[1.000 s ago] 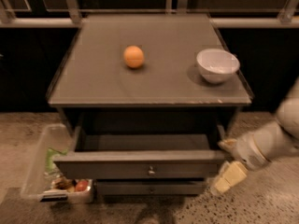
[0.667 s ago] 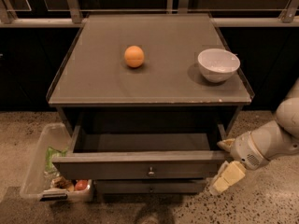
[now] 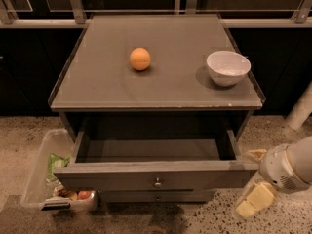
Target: Open top drawer
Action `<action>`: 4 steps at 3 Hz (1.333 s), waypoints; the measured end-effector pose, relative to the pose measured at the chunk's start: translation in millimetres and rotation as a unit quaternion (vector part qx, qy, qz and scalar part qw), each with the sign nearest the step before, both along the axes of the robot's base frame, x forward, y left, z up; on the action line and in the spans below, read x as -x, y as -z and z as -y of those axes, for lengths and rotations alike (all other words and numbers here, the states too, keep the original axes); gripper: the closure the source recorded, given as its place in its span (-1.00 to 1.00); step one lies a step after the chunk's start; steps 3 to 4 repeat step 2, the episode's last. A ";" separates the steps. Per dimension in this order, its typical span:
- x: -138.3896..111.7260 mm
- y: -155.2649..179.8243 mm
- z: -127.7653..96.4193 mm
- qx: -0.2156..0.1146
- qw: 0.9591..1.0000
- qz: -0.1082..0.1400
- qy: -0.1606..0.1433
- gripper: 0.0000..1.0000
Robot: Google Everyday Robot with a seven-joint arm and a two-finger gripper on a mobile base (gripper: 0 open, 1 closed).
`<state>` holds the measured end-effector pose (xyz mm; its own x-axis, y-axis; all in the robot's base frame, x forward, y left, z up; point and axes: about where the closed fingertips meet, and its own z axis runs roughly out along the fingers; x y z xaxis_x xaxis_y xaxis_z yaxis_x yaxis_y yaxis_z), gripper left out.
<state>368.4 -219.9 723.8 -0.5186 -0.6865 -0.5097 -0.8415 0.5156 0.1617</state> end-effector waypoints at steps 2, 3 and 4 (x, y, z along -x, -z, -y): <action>-17.8 -51.6 4.6 0.047 0.994 0.095 -0.009 -1.00; -17.8 -51.6 4.6 0.047 0.994 0.095 -0.009 -1.00; -17.8 -51.6 4.6 0.047 0.994 0.095 -0.009 -1.00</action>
Offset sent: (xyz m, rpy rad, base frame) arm 0.0135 -0.0040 0.0398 -0.0736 -0.1475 0.0143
